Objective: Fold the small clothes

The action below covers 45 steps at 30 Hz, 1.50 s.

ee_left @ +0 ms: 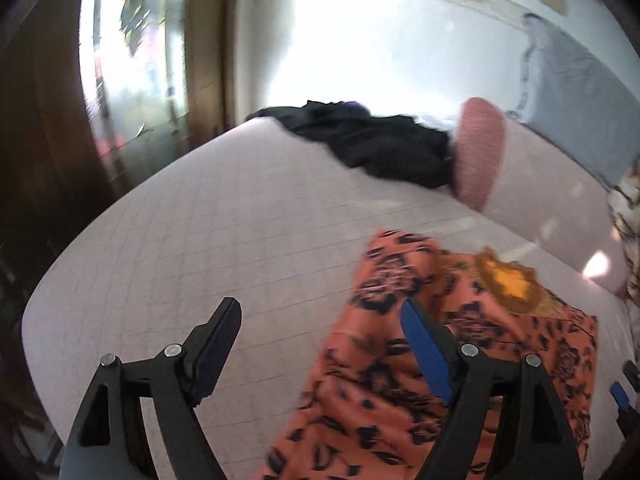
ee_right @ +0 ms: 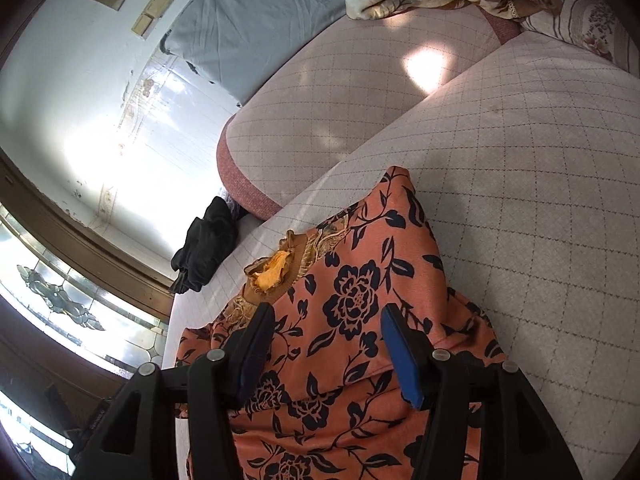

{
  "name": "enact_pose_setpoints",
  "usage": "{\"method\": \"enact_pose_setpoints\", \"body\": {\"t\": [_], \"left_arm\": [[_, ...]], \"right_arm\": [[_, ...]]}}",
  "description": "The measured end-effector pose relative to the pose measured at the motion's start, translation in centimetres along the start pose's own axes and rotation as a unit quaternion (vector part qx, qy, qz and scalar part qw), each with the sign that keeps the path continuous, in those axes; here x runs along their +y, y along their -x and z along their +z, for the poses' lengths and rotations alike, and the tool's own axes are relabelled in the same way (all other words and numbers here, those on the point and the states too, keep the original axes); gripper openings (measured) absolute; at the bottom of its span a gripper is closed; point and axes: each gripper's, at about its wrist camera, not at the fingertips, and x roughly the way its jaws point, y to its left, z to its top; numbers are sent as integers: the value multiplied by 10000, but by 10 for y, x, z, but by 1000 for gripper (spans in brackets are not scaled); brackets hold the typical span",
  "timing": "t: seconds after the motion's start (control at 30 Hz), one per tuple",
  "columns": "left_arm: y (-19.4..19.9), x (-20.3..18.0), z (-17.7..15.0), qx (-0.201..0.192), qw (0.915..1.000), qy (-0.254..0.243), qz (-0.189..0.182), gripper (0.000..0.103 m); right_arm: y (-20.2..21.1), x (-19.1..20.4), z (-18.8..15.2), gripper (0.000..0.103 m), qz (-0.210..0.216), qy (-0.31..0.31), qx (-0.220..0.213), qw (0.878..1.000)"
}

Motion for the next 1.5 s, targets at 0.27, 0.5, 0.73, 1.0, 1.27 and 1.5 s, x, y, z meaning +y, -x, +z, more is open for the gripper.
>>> {"method": "enact_pose_setpoints", "body": {"t": [0.27, 0.5, 0.73, 1.0, 1.27, 1.5], "left_arm": [[-58, 16, 4, 579, 9974, 82, 416, 81], [-99, 10, -1, 1277, 9877, -288, 860, 81], [-114, 25, -1, 1634, 9853, -5, 495, 81], [-108, 28, 0, 1598, 9858, 176, 480, 81], [-74, 4, -4, 1079, 9921, -134, 629, 81], [-65, -8, -5, 880, 9925, -224, 814, 81]], "right_arm": [[-41, 59, -19, 59, 243, 814, 666, 9942], [-106, 175, -60, 75, -102, 2829, 1260, 9508], [-219, 220, -62, 75, -762, 3235, 2003, 9216], [-198, 209, -57, 5, -773, 3372, 1493, 9263], [-26, 92, 23, 5, -516, 1673, -247, 9843], [4, -44, 4, 9, -997, -119, 411, 9941]]}}
